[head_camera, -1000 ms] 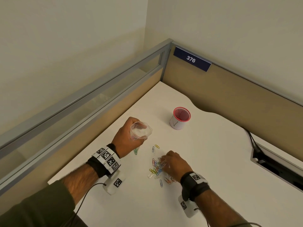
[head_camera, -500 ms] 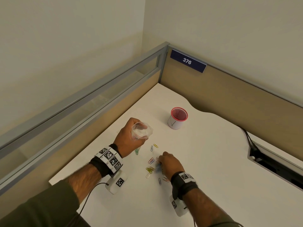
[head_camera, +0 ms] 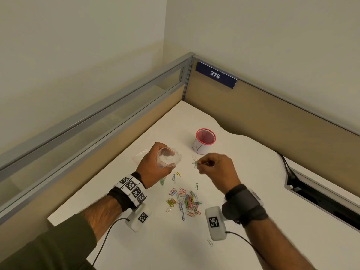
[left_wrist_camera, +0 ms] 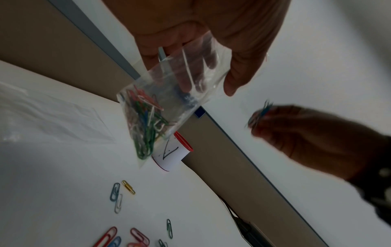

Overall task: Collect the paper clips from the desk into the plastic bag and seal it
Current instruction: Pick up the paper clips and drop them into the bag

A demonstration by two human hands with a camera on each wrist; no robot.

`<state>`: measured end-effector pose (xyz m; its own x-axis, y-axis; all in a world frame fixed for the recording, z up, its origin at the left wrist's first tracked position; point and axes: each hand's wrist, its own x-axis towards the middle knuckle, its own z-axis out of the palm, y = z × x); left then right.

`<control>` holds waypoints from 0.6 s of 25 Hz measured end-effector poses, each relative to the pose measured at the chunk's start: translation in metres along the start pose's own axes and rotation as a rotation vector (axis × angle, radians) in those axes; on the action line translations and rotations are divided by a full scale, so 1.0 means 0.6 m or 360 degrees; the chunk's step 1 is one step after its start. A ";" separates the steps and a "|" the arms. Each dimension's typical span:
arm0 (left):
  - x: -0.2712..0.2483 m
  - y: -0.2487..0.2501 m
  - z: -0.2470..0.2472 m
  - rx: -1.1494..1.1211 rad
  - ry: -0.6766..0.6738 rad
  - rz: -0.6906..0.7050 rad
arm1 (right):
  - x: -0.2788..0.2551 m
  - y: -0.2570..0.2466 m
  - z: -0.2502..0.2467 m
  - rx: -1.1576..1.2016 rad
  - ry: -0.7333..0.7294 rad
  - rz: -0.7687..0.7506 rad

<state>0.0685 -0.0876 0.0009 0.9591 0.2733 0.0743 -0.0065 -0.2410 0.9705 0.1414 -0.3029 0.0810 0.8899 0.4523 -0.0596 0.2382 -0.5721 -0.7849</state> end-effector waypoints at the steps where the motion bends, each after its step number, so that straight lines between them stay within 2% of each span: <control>1: 0.000 0.001 0.004 0.0004 -0.0011 0.0007 | 0.002 -0.025 -0.009 0.0004 -0.0010 -0.0079; 4: -0.001 0.010 0.013 0.0050 -0.0028 0.0019 | 0.007 -0.079 -0.008 -0.0088 -0.0108 -0.0288; 7: 0.000 0.018 0.020 0.0070 -0.0040 0.0008 | 0.016 -0.101 0.017 -0.0396 -0.0191 -0.0449; 11: 0.003 0.024 0.024 0.0091 -0.0037 0.0015 | 0.027 -0.120 0.045 -0.0782 -0.0314 -0.0510; 15: 0.005 0.025 0.021 0.0098 -0.0031 0.0013 | 0.027 -0.132 0.050 -0.0814 -0.0347 -0.0526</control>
<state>0.0747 -0.1021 0.0129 0.9645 0.2528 0.0770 0.0024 -0.2999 0.9540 0.1255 -0.2297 0.1234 0.6513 0.7582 -0.0317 0.6893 -0.6085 -0.3932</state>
